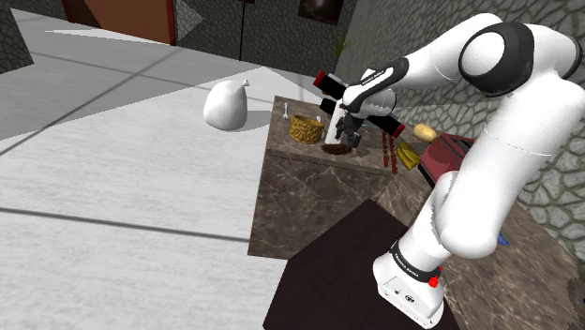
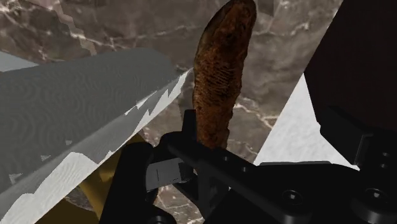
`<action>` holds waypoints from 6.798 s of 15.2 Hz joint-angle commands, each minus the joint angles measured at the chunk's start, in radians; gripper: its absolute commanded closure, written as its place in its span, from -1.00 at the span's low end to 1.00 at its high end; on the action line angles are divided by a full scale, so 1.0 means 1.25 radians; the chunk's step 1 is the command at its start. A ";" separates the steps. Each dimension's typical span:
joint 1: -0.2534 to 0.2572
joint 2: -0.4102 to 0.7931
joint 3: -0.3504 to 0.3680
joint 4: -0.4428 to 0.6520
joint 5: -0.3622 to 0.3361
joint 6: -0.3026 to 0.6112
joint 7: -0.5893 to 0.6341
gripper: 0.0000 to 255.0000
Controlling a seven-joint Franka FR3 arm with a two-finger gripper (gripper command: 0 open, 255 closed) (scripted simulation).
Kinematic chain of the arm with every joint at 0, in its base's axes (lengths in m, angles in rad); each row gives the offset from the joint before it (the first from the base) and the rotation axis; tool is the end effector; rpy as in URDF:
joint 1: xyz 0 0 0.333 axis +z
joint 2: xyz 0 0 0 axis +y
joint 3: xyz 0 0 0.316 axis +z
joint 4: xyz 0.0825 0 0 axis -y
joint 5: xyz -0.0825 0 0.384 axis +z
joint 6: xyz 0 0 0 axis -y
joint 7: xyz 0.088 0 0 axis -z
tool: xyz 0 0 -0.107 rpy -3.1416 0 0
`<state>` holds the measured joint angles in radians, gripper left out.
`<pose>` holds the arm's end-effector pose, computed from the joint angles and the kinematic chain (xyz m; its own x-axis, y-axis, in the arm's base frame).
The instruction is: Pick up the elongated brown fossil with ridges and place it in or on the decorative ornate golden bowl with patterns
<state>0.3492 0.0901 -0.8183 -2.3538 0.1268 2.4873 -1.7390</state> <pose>0.4579 -0.2332 0.3106 0.3839 0.9233 0.0060 0.9205 -0.3832 0.0761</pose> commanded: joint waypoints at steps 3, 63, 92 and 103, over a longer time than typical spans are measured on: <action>-0.029 0.085 0.034 0.022 0.106 0.034 -0.104 -1.00; -0.049 0.253 0.042 0.232 0.244 -0.185 0.205 1.00; 0.031 0.059 -0.048 0.348 0.050 -0.426 0.343 1.00; -0.116 0.414 0.065 0.823 0.259 -0.615 0.366 1.00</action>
<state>0.2364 0.5527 -0.7555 -1.4041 0.4246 1.7476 -1.2864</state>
